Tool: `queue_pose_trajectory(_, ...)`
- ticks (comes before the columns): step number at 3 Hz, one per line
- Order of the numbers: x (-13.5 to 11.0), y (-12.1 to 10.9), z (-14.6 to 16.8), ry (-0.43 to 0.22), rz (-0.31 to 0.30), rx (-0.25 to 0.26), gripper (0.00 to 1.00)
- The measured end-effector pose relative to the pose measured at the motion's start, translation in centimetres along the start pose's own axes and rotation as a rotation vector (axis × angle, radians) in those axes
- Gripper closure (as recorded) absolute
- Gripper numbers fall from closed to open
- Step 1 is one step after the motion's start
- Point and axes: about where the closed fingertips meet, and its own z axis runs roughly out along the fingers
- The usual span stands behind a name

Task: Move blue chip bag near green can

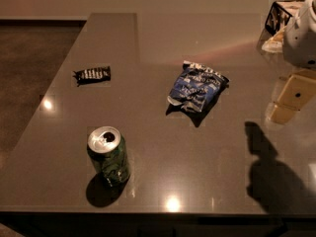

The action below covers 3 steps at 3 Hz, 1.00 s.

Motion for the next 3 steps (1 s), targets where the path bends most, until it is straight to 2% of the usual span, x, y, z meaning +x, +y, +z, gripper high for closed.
queue_pose_trajectory(1, 0.0, 0.0, 0.0, 0.0, 0.0, 0.0, 0.0)
queue_pose_trajectory(2, -0.3, -0.2, 1.0, 0.021, 0.047, -0.01, 0.0)
queue_pose_trajectory(3, -1.2, -1.1, 4.0, 0.026, 0.176, -0.031, 0.0)
